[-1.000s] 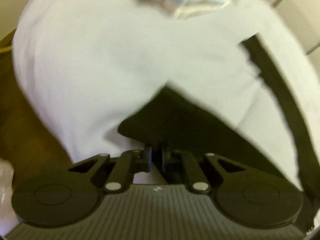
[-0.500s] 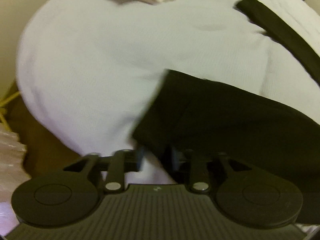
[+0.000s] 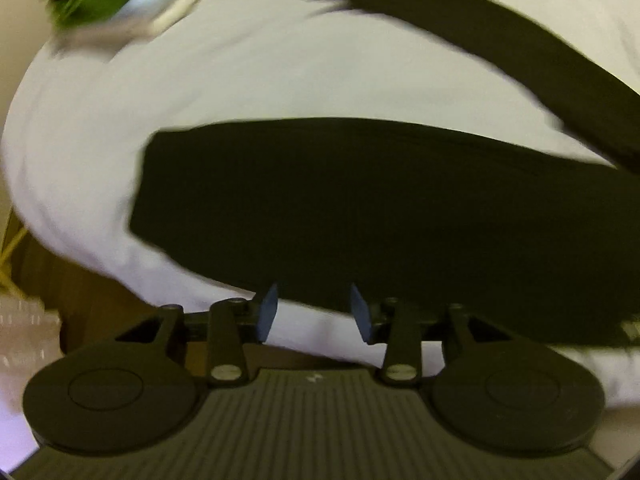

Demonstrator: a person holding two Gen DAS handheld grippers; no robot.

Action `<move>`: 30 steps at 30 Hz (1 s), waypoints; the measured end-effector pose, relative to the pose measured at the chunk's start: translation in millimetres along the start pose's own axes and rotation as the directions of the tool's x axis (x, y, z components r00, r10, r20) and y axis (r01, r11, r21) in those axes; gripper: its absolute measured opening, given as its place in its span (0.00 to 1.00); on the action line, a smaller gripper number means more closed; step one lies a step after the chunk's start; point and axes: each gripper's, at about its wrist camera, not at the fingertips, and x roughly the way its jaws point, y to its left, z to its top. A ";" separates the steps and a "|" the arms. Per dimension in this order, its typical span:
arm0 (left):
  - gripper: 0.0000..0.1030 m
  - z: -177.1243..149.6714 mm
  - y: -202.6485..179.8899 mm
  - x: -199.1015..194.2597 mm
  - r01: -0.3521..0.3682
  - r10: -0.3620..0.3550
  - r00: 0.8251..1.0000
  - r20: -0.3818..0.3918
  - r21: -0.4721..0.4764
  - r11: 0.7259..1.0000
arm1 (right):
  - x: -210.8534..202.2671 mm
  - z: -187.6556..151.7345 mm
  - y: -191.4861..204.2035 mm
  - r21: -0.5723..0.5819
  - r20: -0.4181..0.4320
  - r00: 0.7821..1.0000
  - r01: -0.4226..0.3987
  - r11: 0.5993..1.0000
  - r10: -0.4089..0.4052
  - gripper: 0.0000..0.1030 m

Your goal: Fold clothes

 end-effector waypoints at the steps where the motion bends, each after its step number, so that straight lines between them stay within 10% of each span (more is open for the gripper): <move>1: 0.36 -6.5 -18.4 -15.8 0.017 -0.017 1.000 0.015 0.037 0.999 | -9.9 0.3 6.2 -0.049 0.017 1.000 -0.016 0.999 0.017 0.71; 14: 0.58 -99.0 -107.2 -170.9 0.042 -0.082 0.978 0.190 0.204 0.978 | -144.7 -33.8 21.3 -0.316 0.108 0.971 -0.170 0.933 0.214 0.86; 30: 0.59 -149.2 -95.8 -212.0 0.049 -0.096 0.963 0.251 0.188 0.981 | -173.0 -79.0 10.4 -0.415 0.104 0.975 -0.135 0.900 0.194 0.87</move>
